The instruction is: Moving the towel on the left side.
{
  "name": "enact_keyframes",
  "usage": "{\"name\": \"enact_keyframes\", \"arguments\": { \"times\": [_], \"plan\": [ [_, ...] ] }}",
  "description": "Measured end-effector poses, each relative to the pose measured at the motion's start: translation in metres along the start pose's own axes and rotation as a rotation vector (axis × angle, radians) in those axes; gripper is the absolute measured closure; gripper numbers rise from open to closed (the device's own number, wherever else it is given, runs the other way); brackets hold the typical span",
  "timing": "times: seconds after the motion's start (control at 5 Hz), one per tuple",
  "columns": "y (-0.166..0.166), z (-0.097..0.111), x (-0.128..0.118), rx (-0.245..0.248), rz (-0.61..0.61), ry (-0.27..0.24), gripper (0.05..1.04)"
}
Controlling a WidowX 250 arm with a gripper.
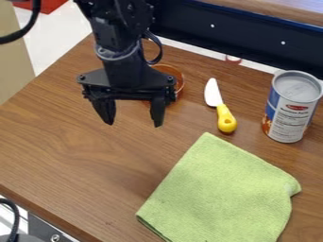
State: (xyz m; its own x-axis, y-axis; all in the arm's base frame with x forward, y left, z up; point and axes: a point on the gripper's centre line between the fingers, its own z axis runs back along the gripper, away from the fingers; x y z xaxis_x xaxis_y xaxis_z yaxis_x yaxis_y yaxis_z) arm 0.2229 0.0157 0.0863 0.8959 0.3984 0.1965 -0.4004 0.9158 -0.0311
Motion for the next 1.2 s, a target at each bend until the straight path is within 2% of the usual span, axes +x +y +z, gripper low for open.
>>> {"name": "enact_keyframes", "arguments": {
  "times": [0.2, 0.4, 0.6, 0.8, 1.0, 1.2],
  "plan": [
    [0.0, -0.003, -0.004, 0.007, 0.016, 0.021, 0.084],
    [-0.014, -0.009, -0.017, 0.074, 0.258, 0.088, 0.084],
    [-0.035, -0.014, -0.028, 0.153, 0.394, 0.157, 0.084],
    [-0.058, -0.021, -0.04, 0.134, 0.514, 0.185, 0.115],
    [-0.08, -0.035, -0.049, 0.048, 0.592, 0.144, 0.38],
    [-0.101, -0.051, -0.055, -0.007, 0.707, 0.111, 0.681]
  ]
}}
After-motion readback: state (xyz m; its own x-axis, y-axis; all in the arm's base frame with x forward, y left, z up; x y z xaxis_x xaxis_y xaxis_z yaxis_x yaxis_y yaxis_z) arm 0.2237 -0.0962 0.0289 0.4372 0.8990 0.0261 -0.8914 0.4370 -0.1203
